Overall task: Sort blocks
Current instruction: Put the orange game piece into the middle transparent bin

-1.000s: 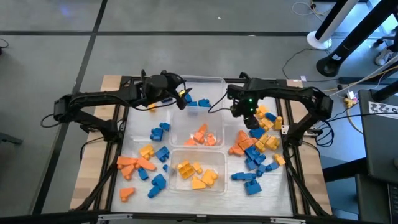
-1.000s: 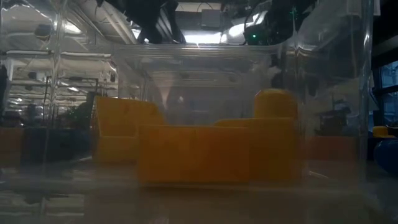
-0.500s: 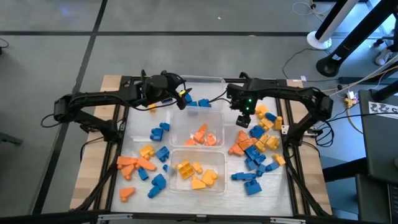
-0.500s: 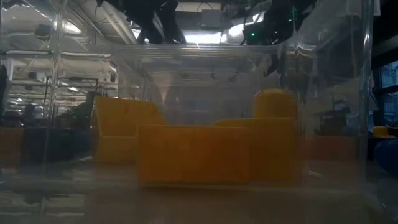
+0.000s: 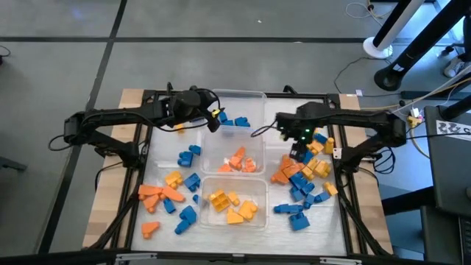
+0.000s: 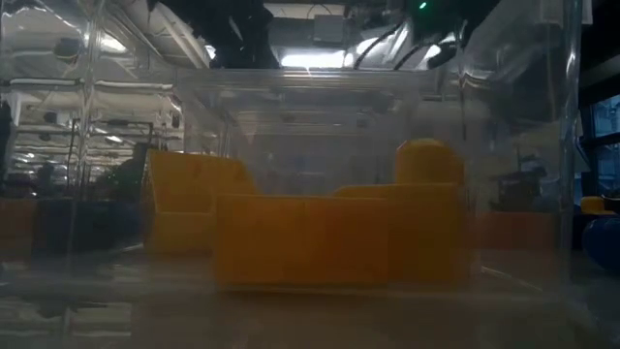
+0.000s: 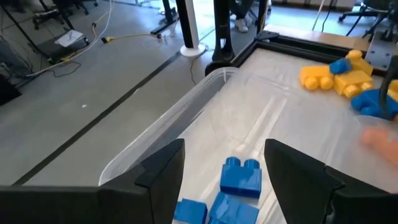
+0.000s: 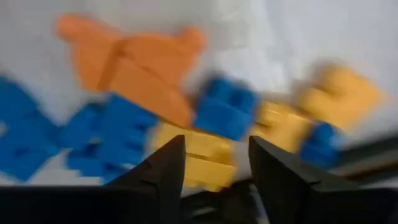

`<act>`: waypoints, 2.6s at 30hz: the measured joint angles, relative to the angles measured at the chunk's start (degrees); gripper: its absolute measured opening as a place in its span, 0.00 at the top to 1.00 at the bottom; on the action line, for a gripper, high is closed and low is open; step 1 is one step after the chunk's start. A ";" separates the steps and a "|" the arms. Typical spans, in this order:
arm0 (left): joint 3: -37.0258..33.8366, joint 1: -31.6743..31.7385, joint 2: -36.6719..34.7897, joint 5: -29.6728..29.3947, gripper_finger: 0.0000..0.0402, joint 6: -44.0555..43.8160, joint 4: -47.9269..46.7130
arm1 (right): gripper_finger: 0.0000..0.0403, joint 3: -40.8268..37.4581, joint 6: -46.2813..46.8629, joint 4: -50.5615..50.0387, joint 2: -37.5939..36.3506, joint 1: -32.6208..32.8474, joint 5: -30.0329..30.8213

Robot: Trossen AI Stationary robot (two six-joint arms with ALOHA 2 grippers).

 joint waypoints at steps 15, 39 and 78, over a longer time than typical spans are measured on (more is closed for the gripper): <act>0.00 0.00 0.00 0.00 0.48 -2.12 -0.35 | 0.69 -33.45 20.97 45.79 -19.64 -0.17 0.06; 0.00 -0.05 0.00 0.00 0.48 -2.87 -0.42 | 0.66 -34.53 23.79 45.37 -16.94 -0.17 2.89; 0.00 -0.04 0.00 0.00 0.48 -2.54 -0.44 | 0.55 -34.42 24.14 51.75 -0.49 -0.22 -4.27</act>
